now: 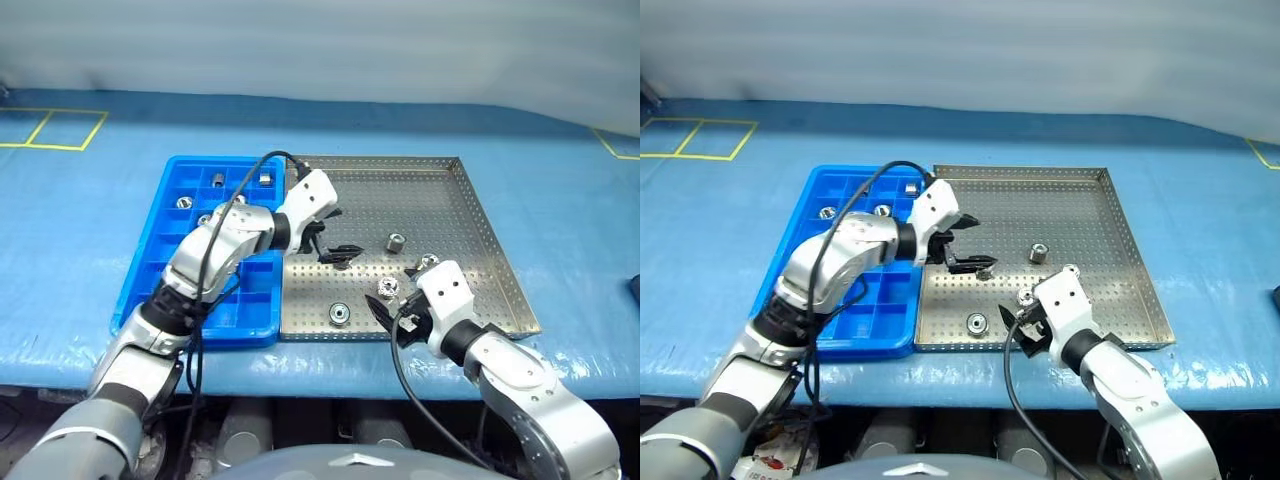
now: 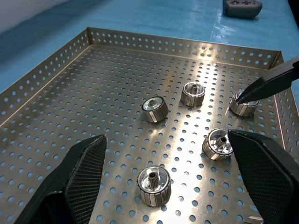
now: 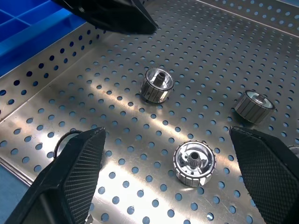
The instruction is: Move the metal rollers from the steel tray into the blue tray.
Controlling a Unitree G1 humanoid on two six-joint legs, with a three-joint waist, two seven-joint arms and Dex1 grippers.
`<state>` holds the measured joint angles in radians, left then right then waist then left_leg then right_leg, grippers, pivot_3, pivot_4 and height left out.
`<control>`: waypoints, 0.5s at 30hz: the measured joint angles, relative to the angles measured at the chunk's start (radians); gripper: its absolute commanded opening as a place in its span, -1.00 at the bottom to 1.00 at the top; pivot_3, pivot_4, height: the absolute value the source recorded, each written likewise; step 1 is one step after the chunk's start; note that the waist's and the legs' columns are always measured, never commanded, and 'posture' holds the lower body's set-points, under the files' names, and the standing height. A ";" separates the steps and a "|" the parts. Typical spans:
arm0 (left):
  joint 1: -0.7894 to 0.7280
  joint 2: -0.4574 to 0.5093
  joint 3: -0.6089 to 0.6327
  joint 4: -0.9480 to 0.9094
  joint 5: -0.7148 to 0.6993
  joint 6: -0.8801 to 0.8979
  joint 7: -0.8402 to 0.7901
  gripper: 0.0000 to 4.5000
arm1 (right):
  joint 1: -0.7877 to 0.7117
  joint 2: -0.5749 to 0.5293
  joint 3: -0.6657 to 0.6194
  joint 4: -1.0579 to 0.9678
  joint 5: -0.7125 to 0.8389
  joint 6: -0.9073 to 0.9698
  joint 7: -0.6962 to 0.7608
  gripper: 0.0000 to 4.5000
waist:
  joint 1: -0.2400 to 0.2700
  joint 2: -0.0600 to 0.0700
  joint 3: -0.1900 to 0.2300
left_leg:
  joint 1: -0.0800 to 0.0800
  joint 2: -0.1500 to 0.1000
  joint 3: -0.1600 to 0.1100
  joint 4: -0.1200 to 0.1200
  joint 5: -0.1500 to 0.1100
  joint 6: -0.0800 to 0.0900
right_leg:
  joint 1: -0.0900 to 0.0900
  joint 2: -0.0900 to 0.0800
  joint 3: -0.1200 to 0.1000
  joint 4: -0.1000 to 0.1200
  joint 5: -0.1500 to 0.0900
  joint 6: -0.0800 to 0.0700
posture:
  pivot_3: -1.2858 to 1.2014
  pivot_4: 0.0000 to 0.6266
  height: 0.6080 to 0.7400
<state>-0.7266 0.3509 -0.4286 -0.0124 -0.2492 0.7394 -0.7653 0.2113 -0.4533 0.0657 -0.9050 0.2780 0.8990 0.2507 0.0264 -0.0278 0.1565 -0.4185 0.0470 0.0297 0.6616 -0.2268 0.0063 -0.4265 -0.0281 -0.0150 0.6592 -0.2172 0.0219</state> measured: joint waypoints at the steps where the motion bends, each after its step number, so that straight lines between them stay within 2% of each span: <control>1: -0.010 -0.023 -0.011 0.050 0.013 -0.013 0.000 1.00 | 0.004 0.006 0.001 0.000 -0.002 -0.002 -0.006 0.99 | -0.001 0.000 0.000 | 0.000 0.000 0.000 0.000 0.000 0.000 | 0.000 0.000 0.000 0.000 0.000 0.000 | 0.05 -0.52 1.00; 9: -0.054 -0.144 -0.024 0.311 0.107 -0.098 0.018 1.00 | 0.034 0.026 0.008 -0.001 -0.022 -0.006 -0.030 0.99 | -0.012 0.000 0.000 | -0.001 0.000 0.000 0.000 0.000 0.000 | -0.001 0.000 0.000 0.000 0.000 0.000 | 0.03 -0.52 1.00; 15: -0.076 -0.173 -0.013 0.435 0.161 -0.124 0.045 1.00 | 0.042 0.036 0.007 -0.004 -0.028 -0.006 -0.039 0.99 | -0.015 0.000 0.000 | -0.001 0.000 0.000 0.000 0.000 0.000 | -0.001 0.000 0.000 0.000 0.000 0.001 | 0.03 -0.52 1.00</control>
<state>-0.8027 0.1777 -0.4420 0.4224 -0.0886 0.6150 -0.7206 0.2535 -0.4168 0.0732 -0.9092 0.2502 0.8931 0.2117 0.0116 -0.0278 0.1565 -0.4194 0.0471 0.0301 0.6617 -0.2270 0.0066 -0.4276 -0.0280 -0.0147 0.6593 -0.2168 0.0224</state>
